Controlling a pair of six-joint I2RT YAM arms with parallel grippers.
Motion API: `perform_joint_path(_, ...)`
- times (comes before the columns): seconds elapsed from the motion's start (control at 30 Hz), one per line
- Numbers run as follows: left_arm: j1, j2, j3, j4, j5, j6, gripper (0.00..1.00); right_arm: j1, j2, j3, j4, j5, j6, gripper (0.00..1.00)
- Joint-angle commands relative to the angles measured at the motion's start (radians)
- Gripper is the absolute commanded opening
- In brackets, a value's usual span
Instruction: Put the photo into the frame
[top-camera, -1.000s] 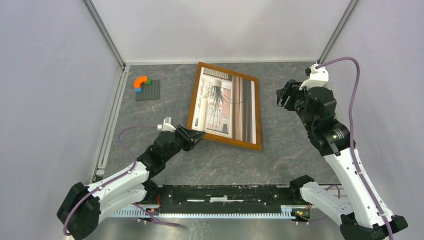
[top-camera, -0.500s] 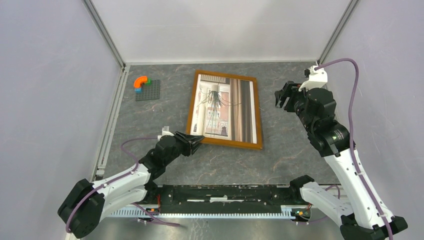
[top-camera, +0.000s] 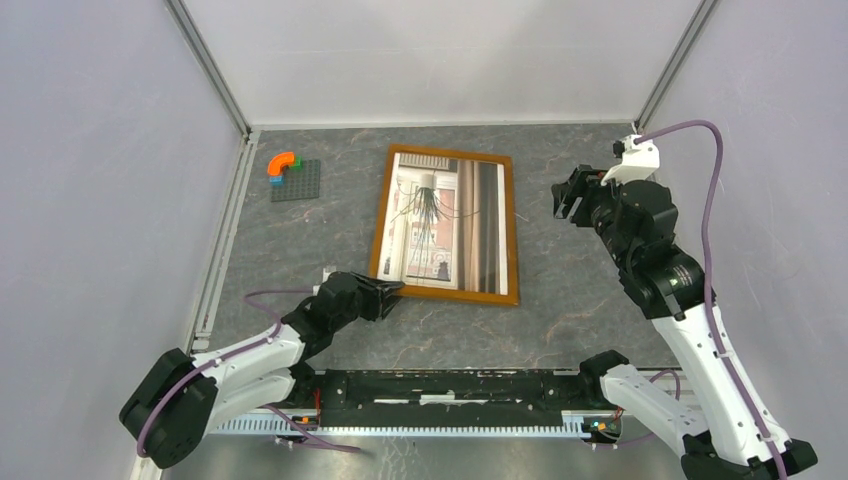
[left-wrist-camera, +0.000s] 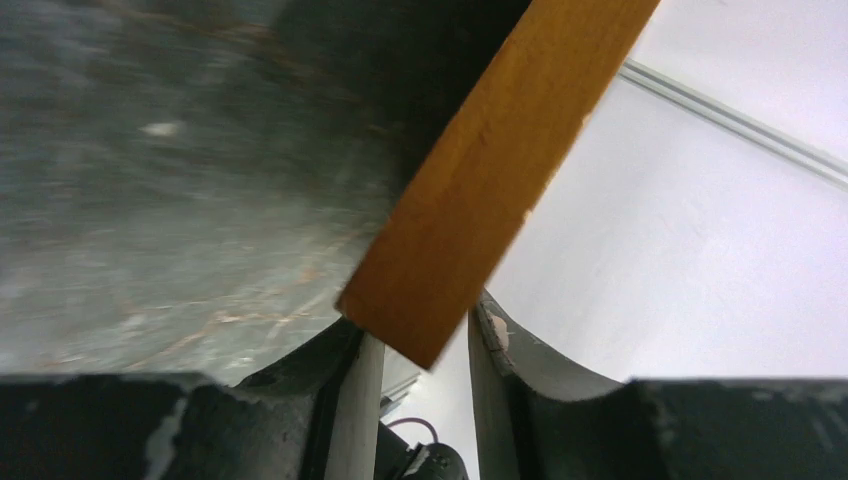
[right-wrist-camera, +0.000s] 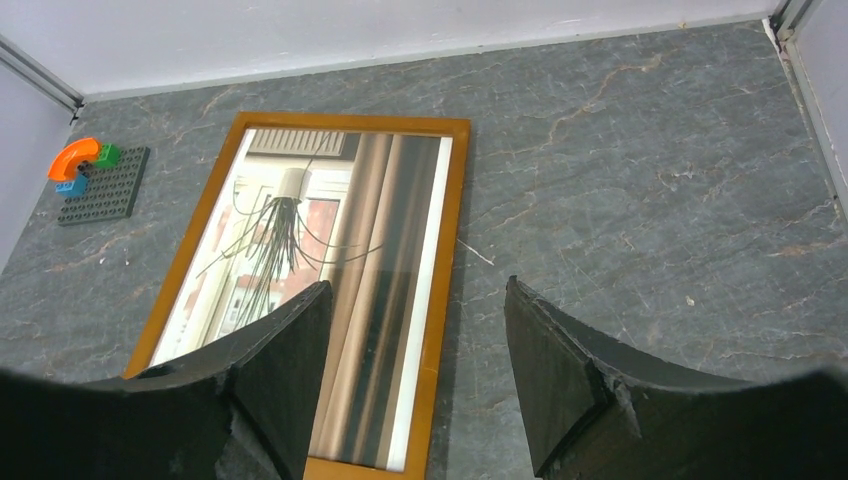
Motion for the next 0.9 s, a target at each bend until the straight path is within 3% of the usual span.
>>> perform_joint_path(0.0, 0.010, 0.005, -0.022, -0.165, -0.018, -0.079, 0.48, -0.003, -0.021, 0.018, -0.010, -0.006, 0.003, 0.69)
perform_joint_path(0.13, 0.009, -0.025, 0.010, -0.290, -0.011, -0.078, 0.74, -0.003, -0.026, 0.035, -0.033, -0.009, 0.003, 0.70)
perform_joint_path(0.23, 0.010, -0.061, 0.050, -0.367, -0.013, -0.047, 0.85, -0.003, -0.035, 0.047, -0.052, -0.006, 0.003, 0.70)
perform_joint_path(0.43, 0.010, -0.167, 0.255, -0.594, -0.071, 0.198, 0.94, -0.003, -0.042, 0.112, -0.132, -0.031, -0.032, 0.73)
perform_joint_path(0.7, 0.010, -0.206, 0.777, -0.787, -0.098, 0.843, 0.99, -0.003, -0.098, 0.168, -0.247, -0.119, -0.125, 0.87)
perform_joint_path(0.8, 0.010, -0.220, 0.964, -0.803, -0.022, 1.051, 1.00, -0.004, -0.151, 0.160, -0.243, -0.141, -0.155, 0.98)
perform_joint_path(0.87, 0.010, -0.224, 1.070, -0.808, 0.037, 1.145, 1.00, -0.005, -0.178, 0.171, -0.249, -0.138, -0.168, 0.98)
